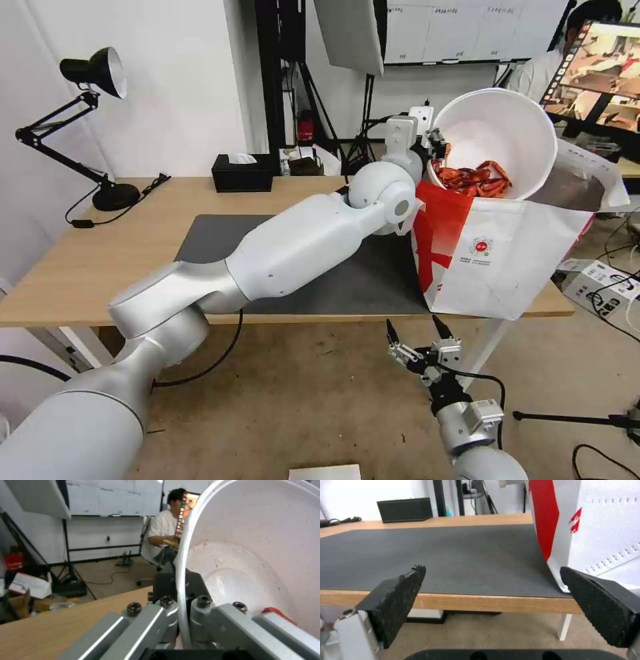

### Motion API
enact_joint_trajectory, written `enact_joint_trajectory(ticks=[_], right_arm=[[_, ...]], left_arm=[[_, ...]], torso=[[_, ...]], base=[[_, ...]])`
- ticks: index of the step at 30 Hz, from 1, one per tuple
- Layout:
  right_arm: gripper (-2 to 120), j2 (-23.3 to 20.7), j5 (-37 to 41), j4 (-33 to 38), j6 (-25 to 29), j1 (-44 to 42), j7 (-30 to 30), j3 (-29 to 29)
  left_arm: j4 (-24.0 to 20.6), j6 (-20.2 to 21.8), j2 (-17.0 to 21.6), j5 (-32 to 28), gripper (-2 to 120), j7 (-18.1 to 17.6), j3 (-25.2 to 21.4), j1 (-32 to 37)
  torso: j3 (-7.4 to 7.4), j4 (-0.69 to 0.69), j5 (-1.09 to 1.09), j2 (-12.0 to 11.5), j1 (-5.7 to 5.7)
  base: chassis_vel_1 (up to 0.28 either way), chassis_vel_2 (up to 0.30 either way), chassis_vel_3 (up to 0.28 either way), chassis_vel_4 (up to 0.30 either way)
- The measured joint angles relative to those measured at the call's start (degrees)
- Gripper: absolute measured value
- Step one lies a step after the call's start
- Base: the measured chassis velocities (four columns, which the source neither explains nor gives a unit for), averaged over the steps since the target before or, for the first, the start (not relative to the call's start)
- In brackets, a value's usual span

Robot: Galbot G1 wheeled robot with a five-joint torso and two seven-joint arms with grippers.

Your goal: Pick up the trash from the table and place it into the takeout bag.

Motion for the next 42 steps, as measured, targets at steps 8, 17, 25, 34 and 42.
enact_joint_trajectory(ticks=[8,17,25,34,42], right_arm=[[100,0.00,0.00,0.00,0.00,0.00,0.00,0.00],[100,0.00,0.00,0.00,0.00,0.00,0.00,0.00],[100,0.00,0.00,0.00,0.00,0.00,0.00,0.00],[100,0.00,0.00,0.00,0.00,0.00,0.00,0.00],[100,0.00,0.00,0.00,0.00,0.00,0.00,0.00]], left_arm=[[-0.33,-0.02,0.64,-0.13,0,3.33,1.77,-0.22],[-0.22,0.09,0.76,-0.46,0,5.39,2.71,-0.51],[-1.06,0.38,0.93,-2.67,15,5.67,2.98,-0.52],[-1.49,0.79,0.22,-3.91,49,6.13,2.83,-0.83],[-1.44,0.99,0.03,-4.18,79,6.07,2.60,-1.02]], torso=[[0.00,0.00,0.00,0.00,0.00],[0.00,0.00,0.00,0.00,0.00],[0.00,0.00,0.00,0.00,0.00],[0.00,-0.01,0.00,0.00,0.00],[0.00,0.00,0.00,0.00,0.00]], base=[[0.000,0.000,0.000,0.000],[0.000,0.000,0.000,0.000],[0.000,0.000,0.000,0.000],[0.000,0.000,0.000,0.000],[0.000,0.000,0.000,0.000]])
